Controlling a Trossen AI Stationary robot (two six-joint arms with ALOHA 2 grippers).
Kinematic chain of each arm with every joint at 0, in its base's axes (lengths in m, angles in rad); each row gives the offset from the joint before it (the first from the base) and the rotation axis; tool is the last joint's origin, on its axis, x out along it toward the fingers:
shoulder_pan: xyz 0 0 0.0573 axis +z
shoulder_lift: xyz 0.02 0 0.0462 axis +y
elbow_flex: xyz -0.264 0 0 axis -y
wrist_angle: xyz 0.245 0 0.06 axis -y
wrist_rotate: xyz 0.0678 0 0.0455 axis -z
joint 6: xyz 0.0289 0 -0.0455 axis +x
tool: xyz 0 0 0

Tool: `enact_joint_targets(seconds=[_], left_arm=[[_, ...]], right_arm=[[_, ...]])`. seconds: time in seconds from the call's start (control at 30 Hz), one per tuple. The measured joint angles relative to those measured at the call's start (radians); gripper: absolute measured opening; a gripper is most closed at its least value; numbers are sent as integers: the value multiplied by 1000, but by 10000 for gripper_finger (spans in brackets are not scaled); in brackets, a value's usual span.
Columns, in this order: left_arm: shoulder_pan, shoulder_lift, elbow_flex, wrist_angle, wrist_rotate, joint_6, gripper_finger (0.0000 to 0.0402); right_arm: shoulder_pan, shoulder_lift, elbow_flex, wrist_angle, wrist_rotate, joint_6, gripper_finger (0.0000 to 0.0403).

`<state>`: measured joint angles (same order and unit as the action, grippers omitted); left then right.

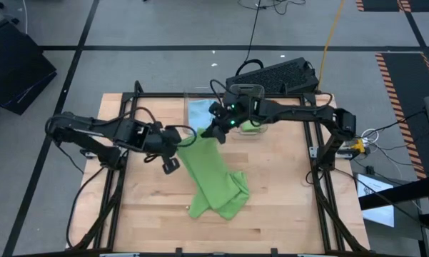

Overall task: Fold microfiber towels
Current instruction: Fold the left green microfiber towel

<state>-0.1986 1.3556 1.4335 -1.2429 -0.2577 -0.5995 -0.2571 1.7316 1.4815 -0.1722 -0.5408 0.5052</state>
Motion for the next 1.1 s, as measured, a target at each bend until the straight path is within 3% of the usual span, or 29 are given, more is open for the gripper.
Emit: enact_joint_targets(seconds=[0.17, 0.4, 0.77, 1.1], left_arm=[[-13, 0, -47, 156, 39, -36, 7], [-76, 0, -149, 327, 52, -149, 5], [-199, 62, -229, 660, 95, -249, 8], [-219, 209, -230, 793, 129, -278, 5]], right_arm=[[-36, -7, 0, -158, -139, -51, 2], [24, -10, 1, -313, -191, -120, 2], [118, -26, -94, -357, -212, -184, 2], [172, -29, -226, -321, -272, -178, 2]])
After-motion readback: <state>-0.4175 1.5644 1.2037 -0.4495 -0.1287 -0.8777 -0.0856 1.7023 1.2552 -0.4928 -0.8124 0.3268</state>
